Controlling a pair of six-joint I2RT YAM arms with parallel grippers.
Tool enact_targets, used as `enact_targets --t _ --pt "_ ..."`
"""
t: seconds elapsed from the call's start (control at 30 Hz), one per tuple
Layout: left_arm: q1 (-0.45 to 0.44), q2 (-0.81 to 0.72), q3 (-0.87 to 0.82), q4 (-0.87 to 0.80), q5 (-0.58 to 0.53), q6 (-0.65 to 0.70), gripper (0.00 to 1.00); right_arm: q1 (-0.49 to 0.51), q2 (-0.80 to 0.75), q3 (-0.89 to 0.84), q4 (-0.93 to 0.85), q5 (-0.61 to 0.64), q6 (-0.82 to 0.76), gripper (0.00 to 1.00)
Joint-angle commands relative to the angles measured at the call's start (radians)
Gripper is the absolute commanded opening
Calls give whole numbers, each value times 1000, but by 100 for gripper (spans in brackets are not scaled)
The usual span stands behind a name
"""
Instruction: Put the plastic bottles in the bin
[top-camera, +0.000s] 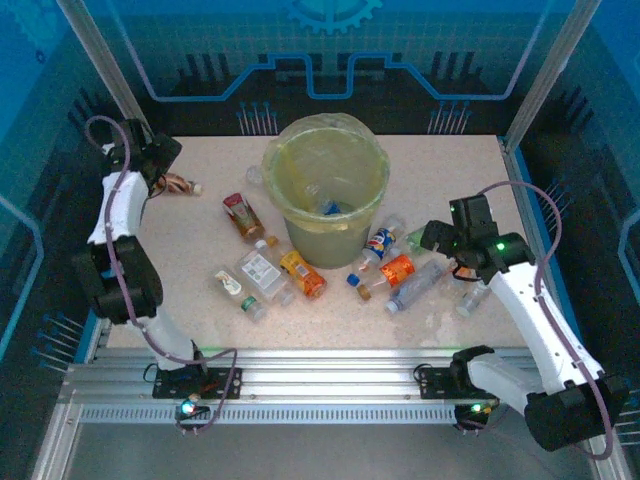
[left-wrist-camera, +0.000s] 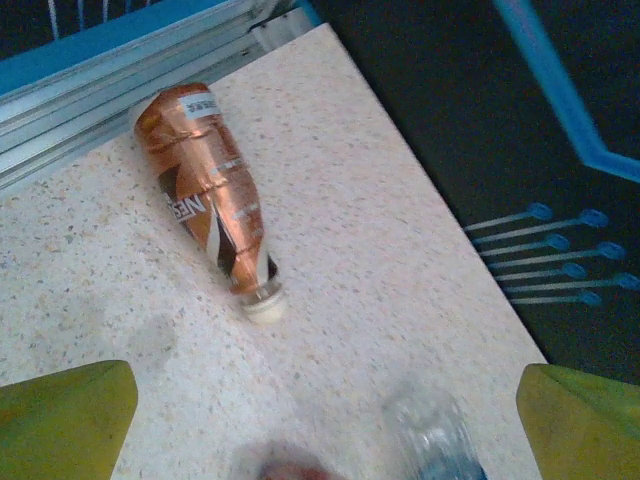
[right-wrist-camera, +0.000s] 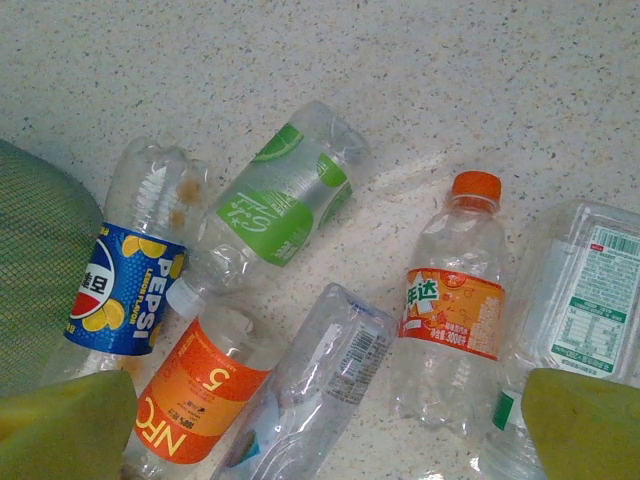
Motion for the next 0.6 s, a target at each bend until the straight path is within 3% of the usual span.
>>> enact_targets --t 0.0,0.27,0.57 --pt "9 67 93 -20 -11 -56 99 -12 23 32 -15 -31 -12 100" --pt "20 244 210 -65 -38 -122 99 -13 67 47 -26 -65 -26 100" --pt "37 345 252 -94 -87 -179 99 -11 87 40 -23 -91 -15 100"
